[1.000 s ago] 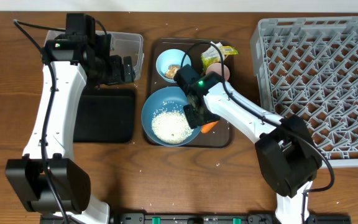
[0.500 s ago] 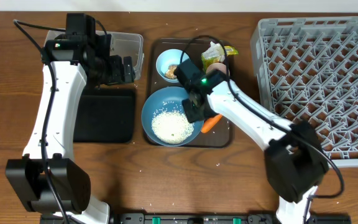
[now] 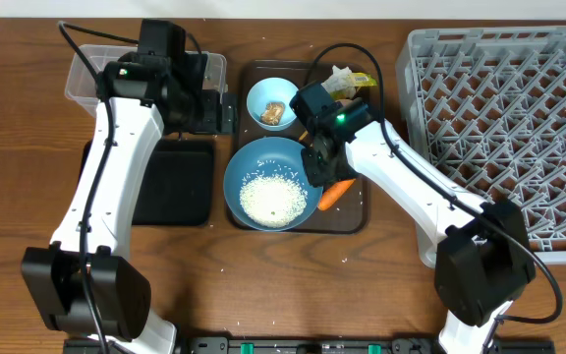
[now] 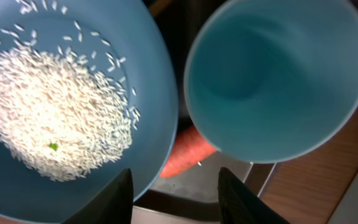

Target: Sort waste into correct bins and load items into the dishwasher rack

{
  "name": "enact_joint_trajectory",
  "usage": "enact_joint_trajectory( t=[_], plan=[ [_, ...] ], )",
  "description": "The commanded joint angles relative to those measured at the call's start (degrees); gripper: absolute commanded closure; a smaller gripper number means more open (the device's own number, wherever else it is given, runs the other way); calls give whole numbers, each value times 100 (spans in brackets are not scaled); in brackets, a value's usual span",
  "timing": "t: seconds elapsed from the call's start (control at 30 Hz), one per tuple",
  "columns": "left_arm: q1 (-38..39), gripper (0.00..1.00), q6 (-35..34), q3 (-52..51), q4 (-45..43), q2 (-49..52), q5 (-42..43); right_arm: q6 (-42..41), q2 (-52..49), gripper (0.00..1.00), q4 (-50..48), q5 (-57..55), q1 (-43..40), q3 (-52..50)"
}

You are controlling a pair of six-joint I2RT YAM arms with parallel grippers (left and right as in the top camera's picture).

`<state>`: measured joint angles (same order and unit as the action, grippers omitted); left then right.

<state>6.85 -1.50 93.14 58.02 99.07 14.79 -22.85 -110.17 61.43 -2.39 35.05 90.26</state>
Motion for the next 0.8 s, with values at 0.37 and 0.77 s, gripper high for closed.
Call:
enact_joint_trajectory(
  t=[0.37,0.77],
  plan=[
    [651,2,79,-31,-238,70,-114,-179,584,55,-295,-317,-931,39],
    [1932,2,74,-31,-286,859,-109,-22,581,50,-599,46,-1845,48]
  ],
)
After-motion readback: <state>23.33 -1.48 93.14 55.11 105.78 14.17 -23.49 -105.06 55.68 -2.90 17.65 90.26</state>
